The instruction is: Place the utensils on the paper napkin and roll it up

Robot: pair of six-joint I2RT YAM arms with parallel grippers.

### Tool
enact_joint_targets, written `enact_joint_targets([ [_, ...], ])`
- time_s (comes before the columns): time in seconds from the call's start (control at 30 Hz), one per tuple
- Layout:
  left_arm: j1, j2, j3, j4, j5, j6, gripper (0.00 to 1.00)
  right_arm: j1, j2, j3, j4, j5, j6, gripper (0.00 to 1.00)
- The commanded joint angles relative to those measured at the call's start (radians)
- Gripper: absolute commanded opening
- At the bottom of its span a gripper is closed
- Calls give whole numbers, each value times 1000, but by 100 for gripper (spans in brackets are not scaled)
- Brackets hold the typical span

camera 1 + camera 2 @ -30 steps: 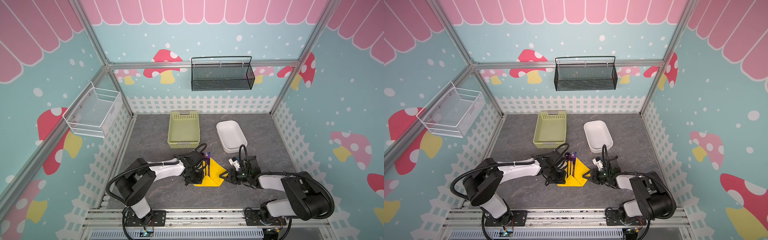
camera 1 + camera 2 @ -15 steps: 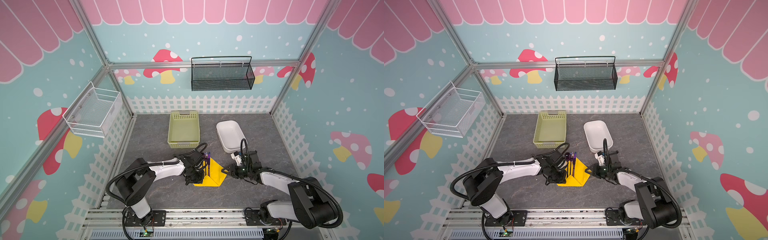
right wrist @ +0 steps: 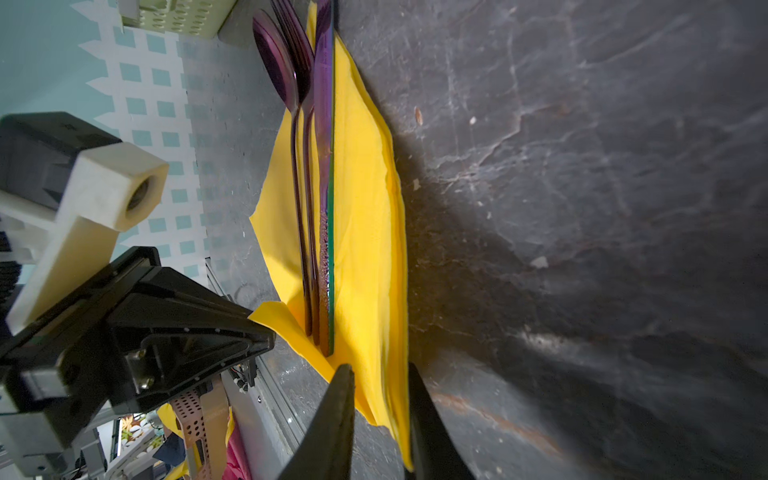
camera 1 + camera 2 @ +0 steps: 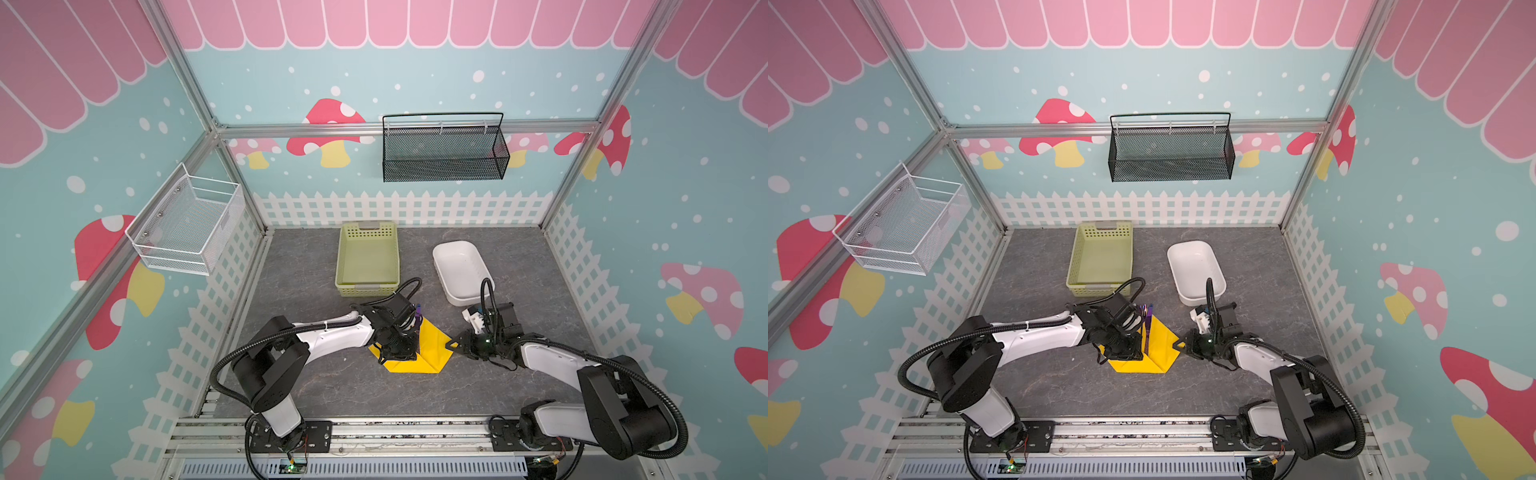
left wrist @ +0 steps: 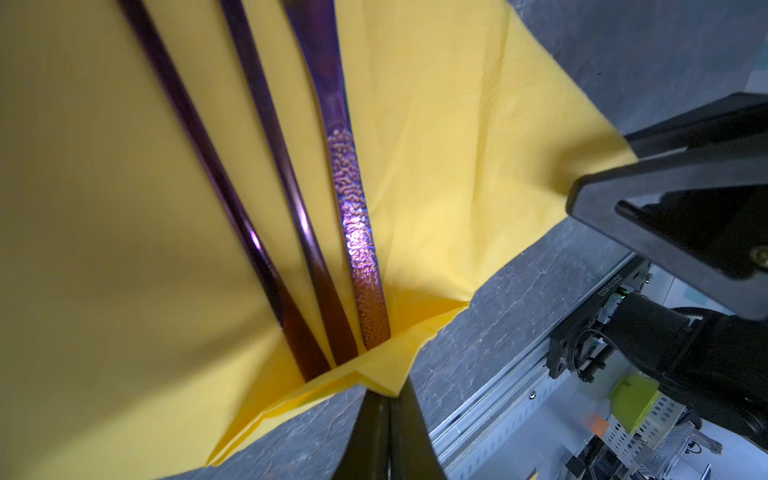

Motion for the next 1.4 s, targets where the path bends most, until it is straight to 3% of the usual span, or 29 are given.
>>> enact_joint_targets([
  [0.0, -3, 34, 30, 17, 8, -17, 7, -3, -22, 33, -55, 16, -34, 22],
  [0.5, -3, 75, 31, 18, -33, -2, 4, -3, -33, 126, -215, 74, -102, 20],
  [0.73, -3, 79, 32, 18, -47, 1, 4, 0, -41, 139, -215, 48, -91, 6],
  [0.93, -3, 98, 38, 18, -36, 5, 3, 27, -65, 151, -176, 32, -32, 0],
  [1.37, -3, 101, 22, 18, -40, 8, 2, 199, -13, 209, -2, 35, 179, 0],
])
